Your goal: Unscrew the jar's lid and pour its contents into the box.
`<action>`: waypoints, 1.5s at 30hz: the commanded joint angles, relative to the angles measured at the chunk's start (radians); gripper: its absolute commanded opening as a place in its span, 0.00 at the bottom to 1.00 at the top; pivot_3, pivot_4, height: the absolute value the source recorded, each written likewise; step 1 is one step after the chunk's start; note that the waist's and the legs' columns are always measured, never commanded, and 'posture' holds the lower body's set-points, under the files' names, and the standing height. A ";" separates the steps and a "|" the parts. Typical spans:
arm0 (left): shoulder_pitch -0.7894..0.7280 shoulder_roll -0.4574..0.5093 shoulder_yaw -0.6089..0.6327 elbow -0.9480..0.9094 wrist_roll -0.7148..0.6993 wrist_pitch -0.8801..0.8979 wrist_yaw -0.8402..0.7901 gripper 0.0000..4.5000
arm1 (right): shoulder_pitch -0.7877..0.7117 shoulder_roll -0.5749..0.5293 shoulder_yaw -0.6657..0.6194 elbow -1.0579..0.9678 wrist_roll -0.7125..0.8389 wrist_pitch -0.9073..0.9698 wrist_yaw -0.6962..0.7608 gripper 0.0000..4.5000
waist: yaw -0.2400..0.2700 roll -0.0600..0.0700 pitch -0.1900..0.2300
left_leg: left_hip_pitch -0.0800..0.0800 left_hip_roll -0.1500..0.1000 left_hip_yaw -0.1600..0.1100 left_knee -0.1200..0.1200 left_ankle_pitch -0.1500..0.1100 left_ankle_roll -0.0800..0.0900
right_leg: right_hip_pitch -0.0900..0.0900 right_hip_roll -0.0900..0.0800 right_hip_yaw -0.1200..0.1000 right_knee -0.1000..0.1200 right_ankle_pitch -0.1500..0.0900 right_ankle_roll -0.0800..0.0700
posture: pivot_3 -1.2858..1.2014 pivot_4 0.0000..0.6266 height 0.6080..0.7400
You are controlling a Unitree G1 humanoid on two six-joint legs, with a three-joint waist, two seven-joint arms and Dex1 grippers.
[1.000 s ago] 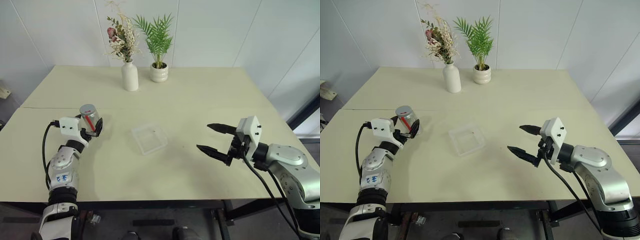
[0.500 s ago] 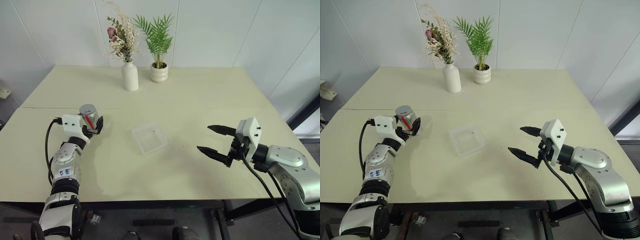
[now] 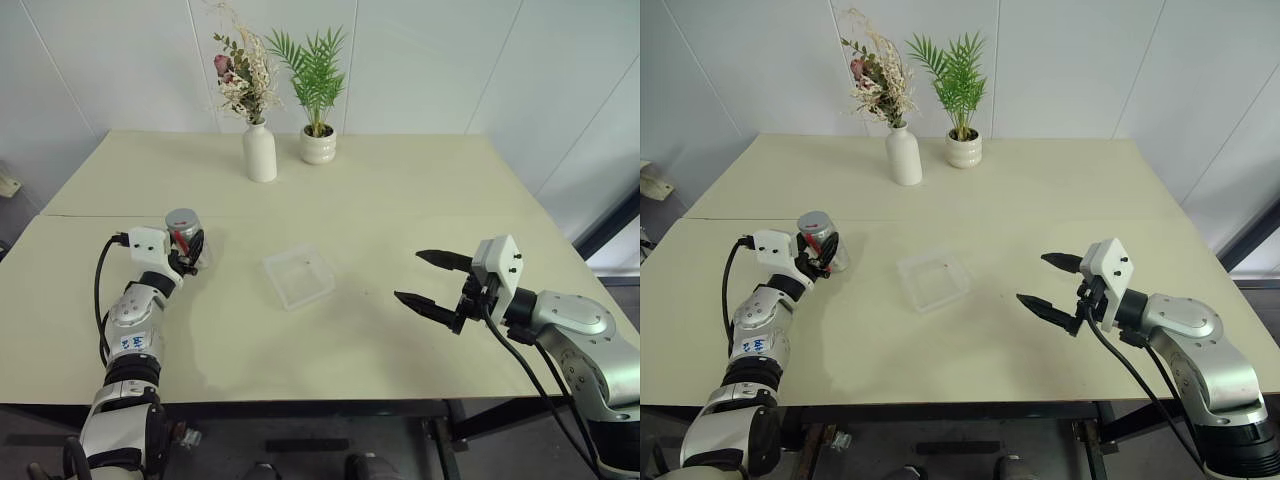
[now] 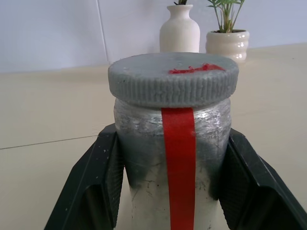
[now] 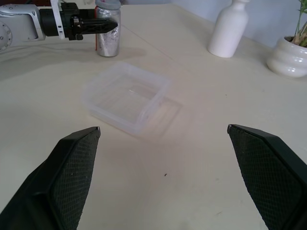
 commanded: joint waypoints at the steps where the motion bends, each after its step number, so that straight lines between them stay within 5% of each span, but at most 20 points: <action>1: -0.035 0.040 -0.020 -0.105 -0.035 0.070 -0.100 0.49 | -0.046 -0.003 -0.034 -0.049 0.006 0.004 -0.035 1.00 | -0.001 0.000 0.000 | 0.000 0.000 0.000 0.000 0.000 0.000 | 0.000 0.000 0.000 0.000 0.000 0.000 | 0.52 0.24 1.00; 10: -0.152 0.105 -0.074 -0.213 -0.111 0.221 -0.415 0.49 | -0.193 0.060 -0.005 -0.141 0.038 0.171 -0.229 1.00 | -0.002 0.000 0.000 | -0.001 0.001 0.000 0.003 -0.001 -0.001 | -0.001 0.001 0.000 0.001 0.000 -0.001 | 0.52 0.24 1.00; 23: -0.275 -0.034 -0.173 -0.216 -0.144 0.280 -0.645 0.49 | -0.379 0.337 0.116 -0.236 0.042 0.441 -0.581 1.00 | -0.002 0.000 0.000 | -0.004 0.001 0.000 0.003 -0.001 -0.001 | -0.004 0.001 0.001 0.002 0.000 -0.001 | 0.52 0.24 1.00; 45: -0.263 -0.153 -0.238 -0.313 -0.175 0.387 -0.774 0.49 | -0.484 0.514 0.245 -0.046 -0.096 0.314 -0.561 1.00 | -0.004 0.000 0.000 | -0.004 0.002 0.000 0.004 -0.001 -0.001 | -0.006 0.004 0.002 0.005 -0.001 -0.002 | 0.52 0.24 1.00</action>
